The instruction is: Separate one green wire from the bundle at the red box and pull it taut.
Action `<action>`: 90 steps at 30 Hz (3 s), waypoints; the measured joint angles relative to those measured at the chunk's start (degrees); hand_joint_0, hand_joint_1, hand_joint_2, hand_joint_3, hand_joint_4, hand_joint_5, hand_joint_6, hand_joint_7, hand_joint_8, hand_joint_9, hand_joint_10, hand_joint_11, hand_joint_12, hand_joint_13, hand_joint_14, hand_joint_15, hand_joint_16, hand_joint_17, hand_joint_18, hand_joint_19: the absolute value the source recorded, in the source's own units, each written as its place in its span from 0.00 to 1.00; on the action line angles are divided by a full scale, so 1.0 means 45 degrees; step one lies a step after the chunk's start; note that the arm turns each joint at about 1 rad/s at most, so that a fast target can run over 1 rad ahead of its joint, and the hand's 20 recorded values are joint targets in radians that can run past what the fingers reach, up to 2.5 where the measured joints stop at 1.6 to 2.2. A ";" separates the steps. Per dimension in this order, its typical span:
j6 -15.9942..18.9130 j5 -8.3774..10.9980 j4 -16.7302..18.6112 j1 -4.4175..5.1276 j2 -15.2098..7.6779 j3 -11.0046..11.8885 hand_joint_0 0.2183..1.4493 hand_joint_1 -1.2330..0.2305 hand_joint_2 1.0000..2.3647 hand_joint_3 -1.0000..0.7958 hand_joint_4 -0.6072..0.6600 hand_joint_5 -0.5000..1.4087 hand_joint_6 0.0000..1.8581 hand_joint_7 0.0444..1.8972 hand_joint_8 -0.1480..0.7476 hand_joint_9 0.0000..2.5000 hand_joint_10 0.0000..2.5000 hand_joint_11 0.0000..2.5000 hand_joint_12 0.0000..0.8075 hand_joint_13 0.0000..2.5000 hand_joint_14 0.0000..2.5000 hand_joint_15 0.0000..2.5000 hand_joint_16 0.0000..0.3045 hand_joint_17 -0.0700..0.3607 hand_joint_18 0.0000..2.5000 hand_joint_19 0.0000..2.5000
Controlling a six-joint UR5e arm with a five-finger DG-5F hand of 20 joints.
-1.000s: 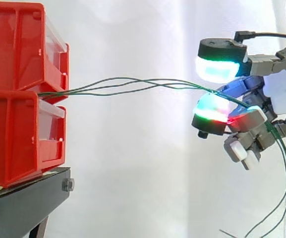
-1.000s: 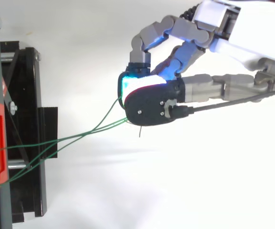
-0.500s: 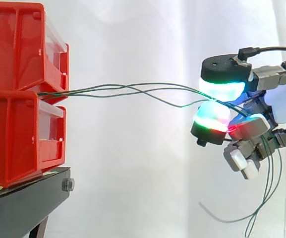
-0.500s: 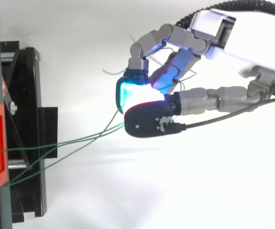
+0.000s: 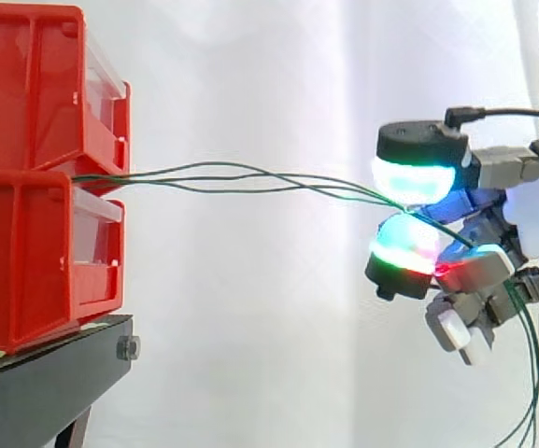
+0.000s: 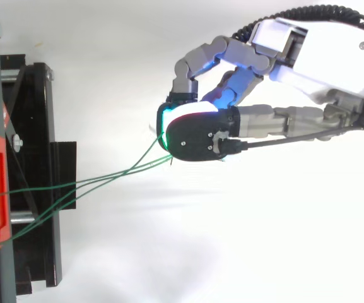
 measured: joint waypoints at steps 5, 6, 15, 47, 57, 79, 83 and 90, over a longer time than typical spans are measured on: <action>-0.0015 0.0020 0.0544 0.0014 -0.0001 -0.0206 0.33 0.34 0.01 0.50 0.54 0.17 0.50 0.54 0.49 0.49 0.01 0.55 0.51 0.38 0.01 0.32 0.19 0.47 0.31 0.31; -0.0029 0.0020 0.0589 0.0016 0.0001 -0.0215 0.33 0.33 0.01 0.50 0.53 0.17 0.50 0.54 0.50 0.49 0.01 0.55 0.51 0.37 0.01 0.32 0.19 0.47 0.31 0.31; -0.0218 0.0025 0.0742 0.0019 -0.0014 -0.0232 0.33 0.30 0.01 0.41 0.59 0.16 0.50 0.52 0.47 0.47 0.01 0.54 0.48 0.36 0.01 0.33 0.18 0.45 0.29 0.31; -0.0138 0.0239 0.0715 0.0066 0.0008 -0.0233 0.32 0.57 0.01 0.37 0.57 0.18 0.48 0.56 0.46 0.51 0.01 0.54 0.49 0.38 0.01 0.32 0.18 0.44 0.30 0.32; -0.0138 0.0239 0.0712 0.0065 0.0011 -0.0234 0.32 0.36 0.01 0.51 0.56 0.18 0.49 0.56 0.51 0.51 0.01 0.54 0.53 0.39 0.01 0.32 0.20 0.48 0.32 0.31; -0.0176 0.0239 0.0749 0.0075 -0.0002 -0.0233 0.32 0.35 0.01 0.37 0.58 0.17 0.49 0.52 0.47 0.49 0.01 0.54 0.47 0.37 0.01 0.32 0.18 0.44 0.30 0.31; -0.0168 0.0252 0.0749 0.0107 -0.0005 -0.0233 0.31 0.37 0.01 0.36 0.58 0.17 0.49 0.50 0.46 0.49 0.01 0.54 0.48 0.37 0.01 0.32 0.18 0.44 0.30 0.31; -0.0141 0.0358 0.0745 0.0150 0.0008 -0.0234 0.32 0.36 0.01 0.41 0.56 0.18 0.49 0.55 0.47 0.49 0.01 0.54 0.48 0.38 0.01 0.32 0.17 0.44 0.30 0.31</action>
